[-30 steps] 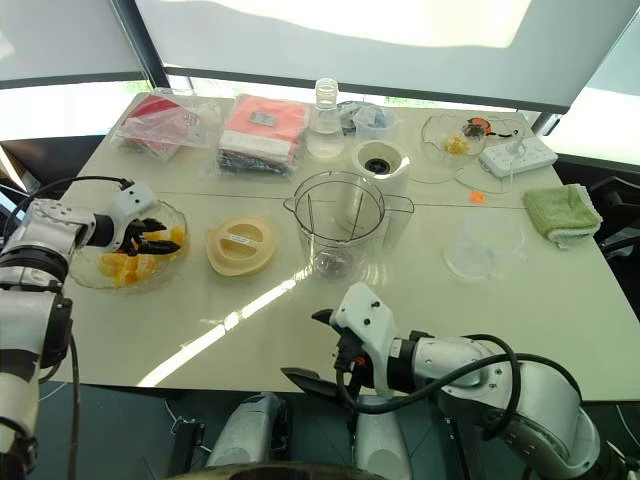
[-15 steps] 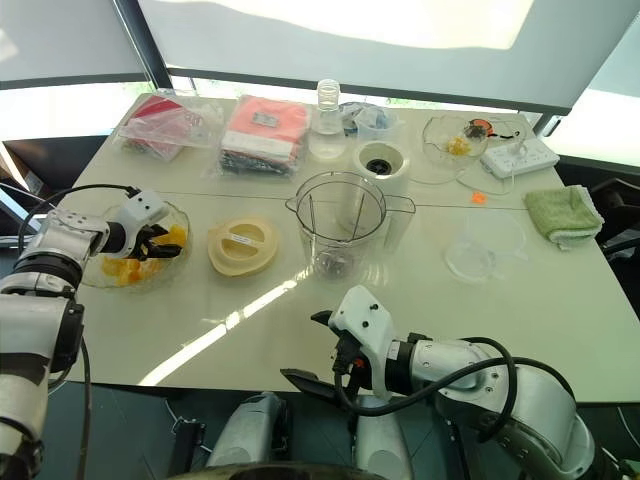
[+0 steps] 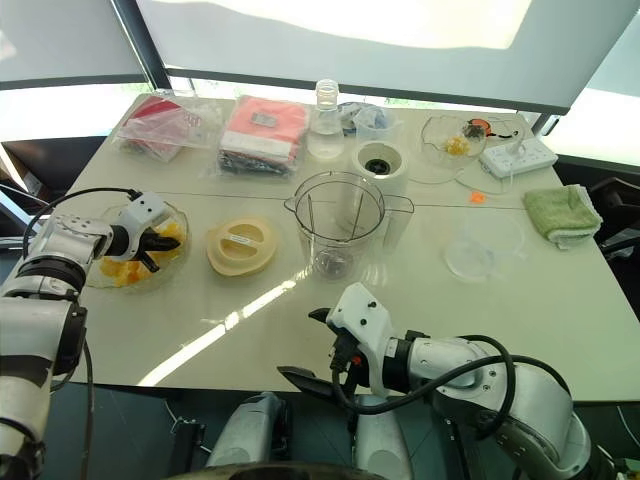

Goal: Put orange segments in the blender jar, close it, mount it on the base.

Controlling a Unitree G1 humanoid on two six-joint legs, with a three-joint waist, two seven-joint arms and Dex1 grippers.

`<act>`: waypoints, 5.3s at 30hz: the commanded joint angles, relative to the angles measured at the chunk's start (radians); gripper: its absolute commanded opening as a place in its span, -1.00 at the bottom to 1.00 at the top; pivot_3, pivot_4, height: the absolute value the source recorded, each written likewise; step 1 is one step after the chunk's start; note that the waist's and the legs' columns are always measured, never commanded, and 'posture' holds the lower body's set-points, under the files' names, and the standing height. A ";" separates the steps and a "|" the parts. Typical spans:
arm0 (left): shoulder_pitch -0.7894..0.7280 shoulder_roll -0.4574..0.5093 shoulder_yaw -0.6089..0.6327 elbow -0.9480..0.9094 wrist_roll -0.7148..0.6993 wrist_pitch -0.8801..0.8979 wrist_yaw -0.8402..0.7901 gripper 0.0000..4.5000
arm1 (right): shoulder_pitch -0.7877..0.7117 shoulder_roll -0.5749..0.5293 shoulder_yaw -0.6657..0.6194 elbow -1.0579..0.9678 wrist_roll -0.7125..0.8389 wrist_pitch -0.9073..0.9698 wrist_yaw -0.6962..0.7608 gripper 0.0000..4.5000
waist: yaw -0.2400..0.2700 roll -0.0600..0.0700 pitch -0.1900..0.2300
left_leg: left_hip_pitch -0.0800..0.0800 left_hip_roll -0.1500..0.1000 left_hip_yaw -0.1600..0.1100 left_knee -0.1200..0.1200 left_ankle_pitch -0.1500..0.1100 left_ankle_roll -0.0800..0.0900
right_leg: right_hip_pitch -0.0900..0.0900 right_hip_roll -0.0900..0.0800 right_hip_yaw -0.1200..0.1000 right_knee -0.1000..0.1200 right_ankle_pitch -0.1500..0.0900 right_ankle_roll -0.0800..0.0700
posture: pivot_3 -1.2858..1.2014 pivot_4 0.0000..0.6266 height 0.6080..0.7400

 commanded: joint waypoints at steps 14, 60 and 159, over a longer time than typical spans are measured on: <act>-0.111 0.316 0.042 -0.352 -0.122 0.095 -0.567 -0.98 | 0.101 -0.013 -0.199 0.025 -0.009 -0.072 0.078 1.00 | -0.002 -0.003 0.002 | -0.001 0.000 0.000 0.000 0.000 0.000 | -0.001 0.000 -0.001 -0.001 -0.001 -0.002 | 0.03 -0.52 1.00; -0.401 -0.455 0.170 -0.539 -0.515 0.264 -0.433 0.98 | 0.445 -0.034 -0.671 0.031 0.040 -0.208 -0.074 1.00 | 0.001 -0.002 0.001 | -0.001 0.000 -0.005 0.001 -0.001 0.002 | 0.001 0.005 0.005 -0.002 -0.003 0.000 | 0.03 -0.52 1.00; 0.408 -0.043 0.157 -1.642 -0.764 0.630 0.048 1.00 | -0.450 0.085 -0.535 1.517 -0.816 -1.055 -0.209 -0.99 | -0.034 0.025 0.006 | 0.015 -0.002 0.000 -0.007 0.000 -0.001 | 0.010 0.007 0.017 -0.003 -0.004 0.001 | 0.03 -0.52 1.00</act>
